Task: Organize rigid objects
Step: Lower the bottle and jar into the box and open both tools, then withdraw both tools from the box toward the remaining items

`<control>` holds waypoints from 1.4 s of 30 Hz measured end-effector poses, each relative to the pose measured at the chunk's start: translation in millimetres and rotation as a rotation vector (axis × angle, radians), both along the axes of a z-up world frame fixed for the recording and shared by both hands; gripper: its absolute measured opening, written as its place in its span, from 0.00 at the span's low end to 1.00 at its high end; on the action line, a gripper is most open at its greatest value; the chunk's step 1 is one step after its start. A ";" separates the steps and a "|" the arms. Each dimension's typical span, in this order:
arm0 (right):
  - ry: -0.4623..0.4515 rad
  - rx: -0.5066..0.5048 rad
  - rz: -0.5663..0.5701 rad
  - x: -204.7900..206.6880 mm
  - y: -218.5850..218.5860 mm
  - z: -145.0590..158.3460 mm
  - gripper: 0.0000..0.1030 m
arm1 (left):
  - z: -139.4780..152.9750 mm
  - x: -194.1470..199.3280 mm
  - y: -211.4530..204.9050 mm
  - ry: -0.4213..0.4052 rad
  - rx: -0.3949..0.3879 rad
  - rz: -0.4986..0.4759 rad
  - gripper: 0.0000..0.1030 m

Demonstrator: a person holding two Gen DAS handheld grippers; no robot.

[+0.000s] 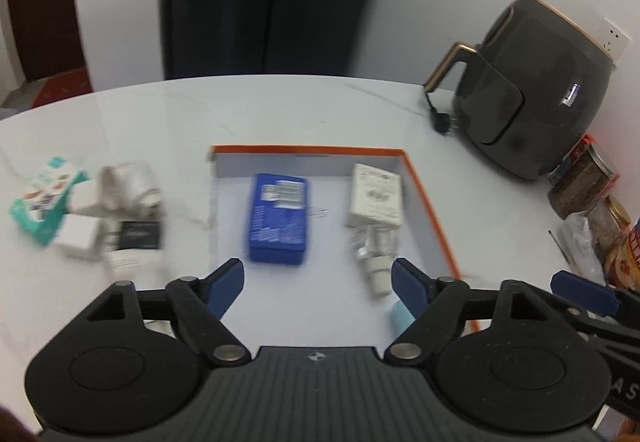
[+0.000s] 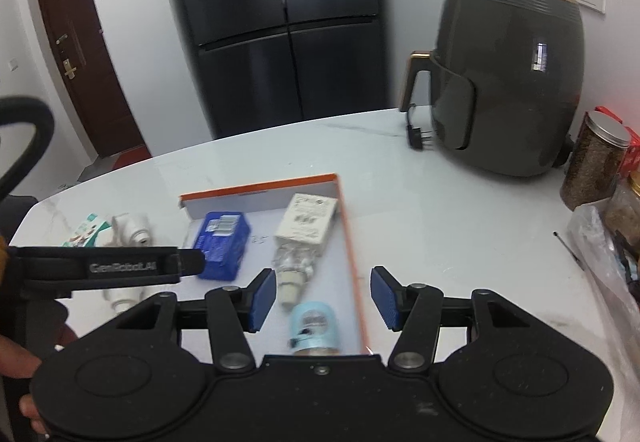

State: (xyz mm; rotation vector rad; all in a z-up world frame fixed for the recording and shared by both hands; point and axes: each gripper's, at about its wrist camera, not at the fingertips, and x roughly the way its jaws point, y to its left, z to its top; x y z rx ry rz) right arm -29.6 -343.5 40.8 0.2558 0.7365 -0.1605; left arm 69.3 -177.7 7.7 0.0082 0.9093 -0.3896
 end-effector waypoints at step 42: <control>0.038 0.015 0.177 49.2 196.4 -11.1 0.68 | -2.0 9.4 218.8 0.009 0.055 0.226 0.90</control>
